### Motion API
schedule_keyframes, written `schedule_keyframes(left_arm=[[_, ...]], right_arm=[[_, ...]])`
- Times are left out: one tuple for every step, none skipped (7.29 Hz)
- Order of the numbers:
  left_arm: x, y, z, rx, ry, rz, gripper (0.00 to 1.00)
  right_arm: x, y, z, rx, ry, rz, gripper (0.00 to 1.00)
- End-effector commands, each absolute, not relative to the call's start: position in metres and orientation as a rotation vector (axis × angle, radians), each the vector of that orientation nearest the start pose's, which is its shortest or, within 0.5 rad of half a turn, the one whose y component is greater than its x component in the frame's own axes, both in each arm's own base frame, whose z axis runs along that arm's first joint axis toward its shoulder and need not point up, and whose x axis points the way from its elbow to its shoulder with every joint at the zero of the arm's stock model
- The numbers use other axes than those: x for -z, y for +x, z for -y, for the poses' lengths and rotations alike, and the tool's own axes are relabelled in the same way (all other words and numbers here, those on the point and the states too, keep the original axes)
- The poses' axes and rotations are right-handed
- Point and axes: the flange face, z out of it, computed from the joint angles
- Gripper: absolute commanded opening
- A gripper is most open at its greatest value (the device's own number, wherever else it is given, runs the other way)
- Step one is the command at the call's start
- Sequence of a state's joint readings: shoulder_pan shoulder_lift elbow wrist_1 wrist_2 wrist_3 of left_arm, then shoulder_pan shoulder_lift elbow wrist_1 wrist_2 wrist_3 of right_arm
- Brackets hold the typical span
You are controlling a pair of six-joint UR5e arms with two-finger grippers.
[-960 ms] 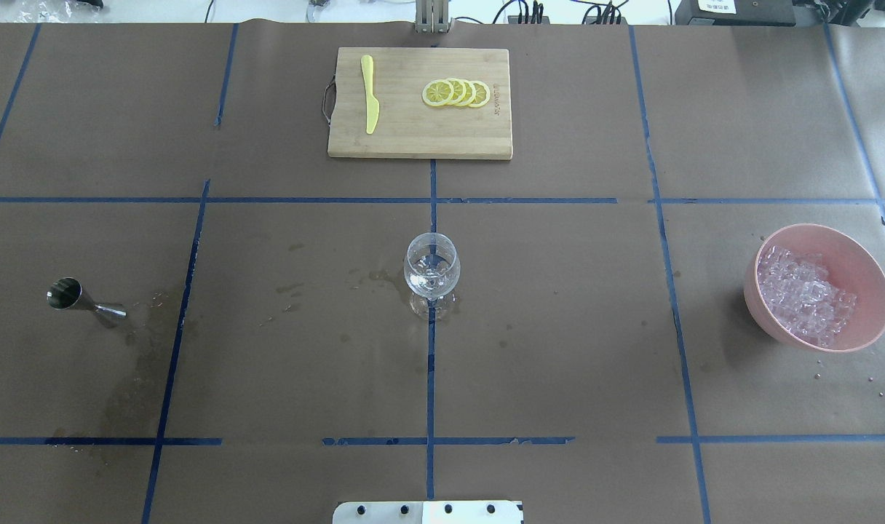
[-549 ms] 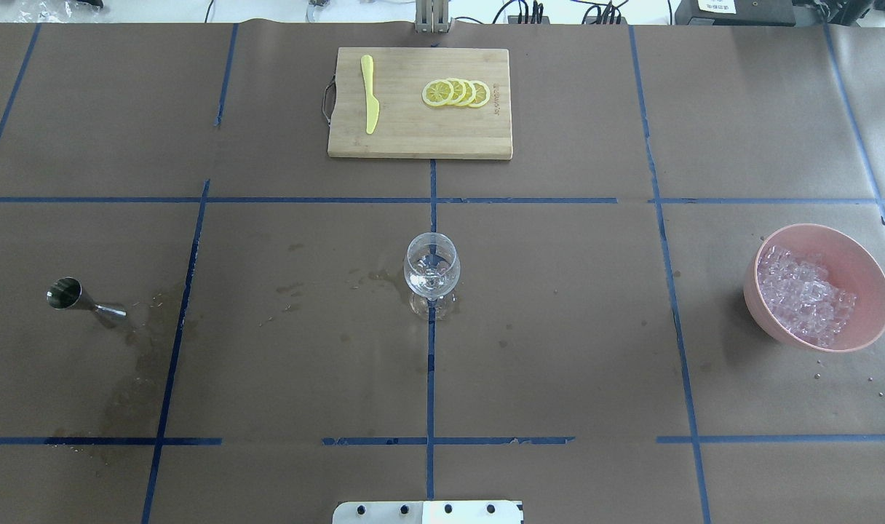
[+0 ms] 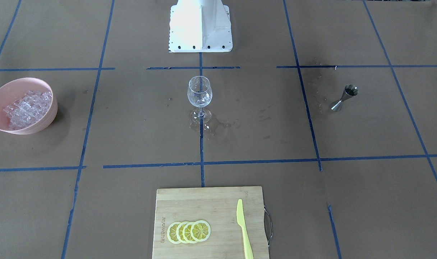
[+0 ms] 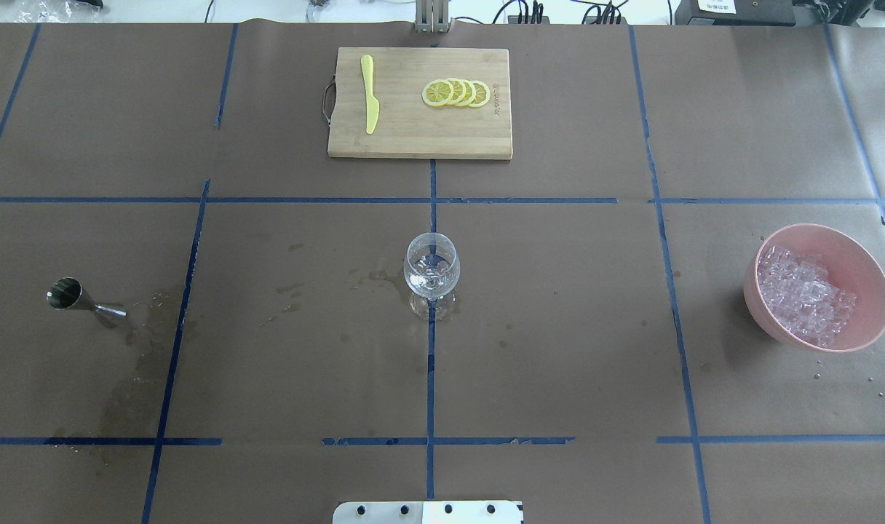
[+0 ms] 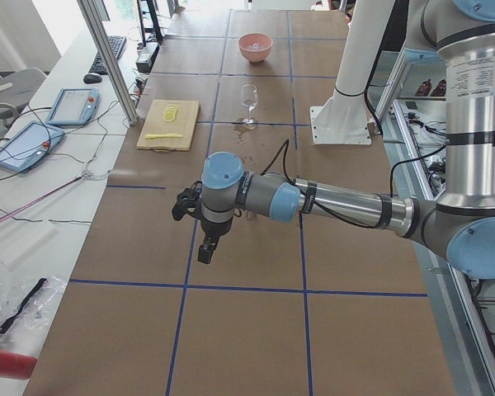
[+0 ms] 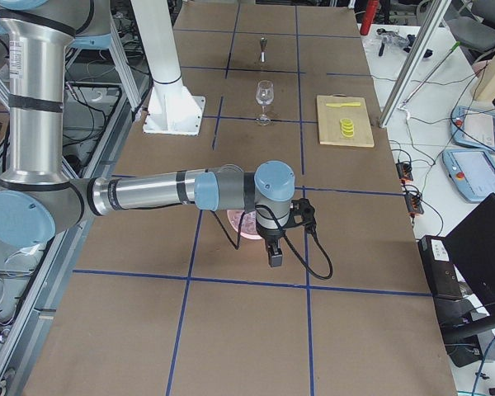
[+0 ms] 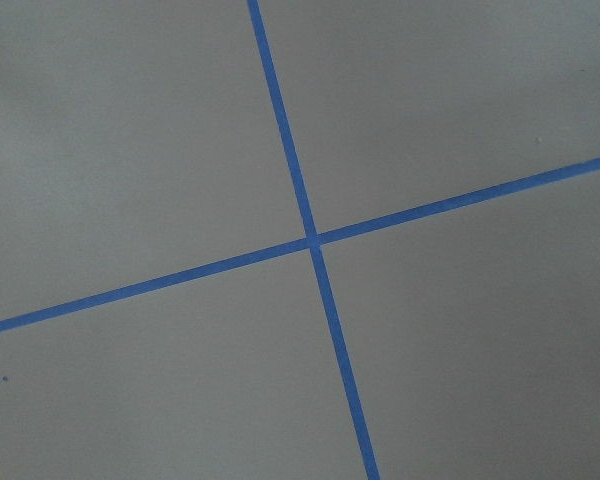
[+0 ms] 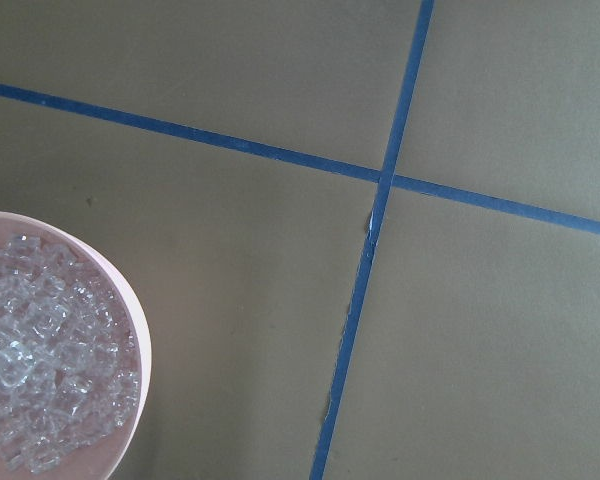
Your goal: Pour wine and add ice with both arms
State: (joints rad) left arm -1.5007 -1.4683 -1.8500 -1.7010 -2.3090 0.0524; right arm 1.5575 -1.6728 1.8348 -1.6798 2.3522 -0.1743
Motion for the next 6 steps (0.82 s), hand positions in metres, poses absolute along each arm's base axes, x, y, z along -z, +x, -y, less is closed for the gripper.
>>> schedule_keyframes(left_arm=[[-0.541, -0.009, 0.464, -0.214, 0.309, -0.815, 1.0], [-0.533, 0.041, 0.458, -0.21, 0.318, -0.845, 1.0], [-0.532, 0.073, 0.438, -0.212, 0.363, -0.788, 1.0], [-0.519, 0.095, 0.419, -0.21, 0.356, -0.793, 1.0], [-0.499, 0.123, 0.392, -0.165, 0.331, -0.778, 1.0], [-0.494, 0.141, 0.356, -0.172, 0.331, -0.71, 1.0]], right_arm=[[-0.583, 0.049, 0.448, 0.207, 0.112, 0.828, 1.0], [-0.583, 0.043, 0.448, 0.215, 0.106, 0.838, 1.0], [-0.582, 0.034, 0.45, 0.236, 0.101, 0.84, 1.0], [-0.58, 0.03, 0.451, 0.248, 0.103, 0.84, 1.0], [-0.579, 0.029, 0.451, 0.25, 0.104, 0.841, 1.0], [-0.576, 0.028, 0.452, 0.257, 0.109, 0.844, 1.0]])
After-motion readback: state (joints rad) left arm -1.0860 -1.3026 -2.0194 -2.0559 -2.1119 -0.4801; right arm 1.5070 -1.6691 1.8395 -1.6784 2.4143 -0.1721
